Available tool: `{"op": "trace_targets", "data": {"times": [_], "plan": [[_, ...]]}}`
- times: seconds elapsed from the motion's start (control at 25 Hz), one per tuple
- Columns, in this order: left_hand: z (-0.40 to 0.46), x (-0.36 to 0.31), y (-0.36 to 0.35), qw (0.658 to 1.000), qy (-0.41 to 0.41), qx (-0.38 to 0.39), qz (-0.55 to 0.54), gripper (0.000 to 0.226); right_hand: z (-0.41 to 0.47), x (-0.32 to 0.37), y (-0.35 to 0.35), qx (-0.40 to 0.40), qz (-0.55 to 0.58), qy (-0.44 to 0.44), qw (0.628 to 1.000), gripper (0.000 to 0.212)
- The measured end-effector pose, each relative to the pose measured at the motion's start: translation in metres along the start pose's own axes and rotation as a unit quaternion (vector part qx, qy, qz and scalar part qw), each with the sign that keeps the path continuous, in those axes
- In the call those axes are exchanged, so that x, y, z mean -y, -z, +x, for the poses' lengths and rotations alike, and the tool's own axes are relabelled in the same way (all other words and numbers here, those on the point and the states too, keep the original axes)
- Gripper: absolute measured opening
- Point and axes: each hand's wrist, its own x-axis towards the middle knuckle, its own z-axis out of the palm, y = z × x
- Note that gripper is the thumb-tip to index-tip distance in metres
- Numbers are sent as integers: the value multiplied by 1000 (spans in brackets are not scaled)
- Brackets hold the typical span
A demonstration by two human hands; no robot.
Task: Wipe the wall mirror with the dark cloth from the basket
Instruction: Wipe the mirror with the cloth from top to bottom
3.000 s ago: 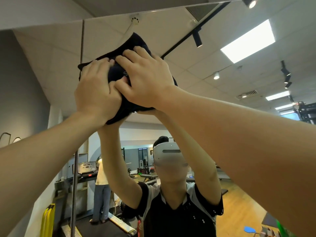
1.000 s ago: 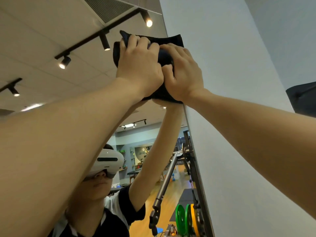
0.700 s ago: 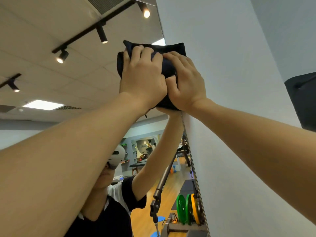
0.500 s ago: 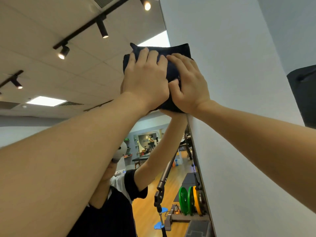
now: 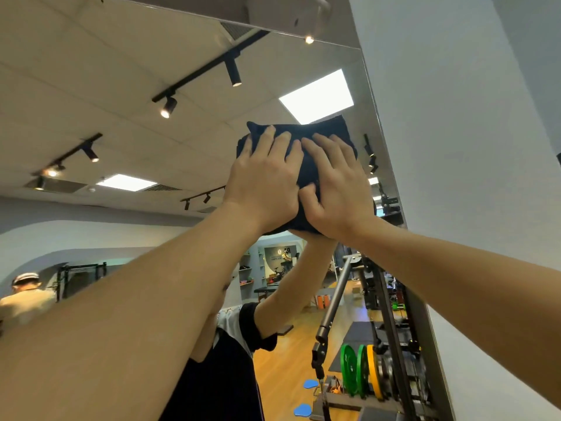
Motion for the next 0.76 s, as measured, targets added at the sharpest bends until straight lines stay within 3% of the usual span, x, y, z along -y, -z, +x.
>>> {"op": "trace_targets", "data": {"times": [0.28,0.48,0.76], "plan": [[-59,99,46,1000,16,18,-2,62,19,118,-24,12,2,9,1000,72],[-103,178,87,999,20,30,12,76,37,213,-47,8,-1,20,1000,73],[-161,273,124,998,41,48,12,72,55,327,-75,23,6,17,1000,71]]}}
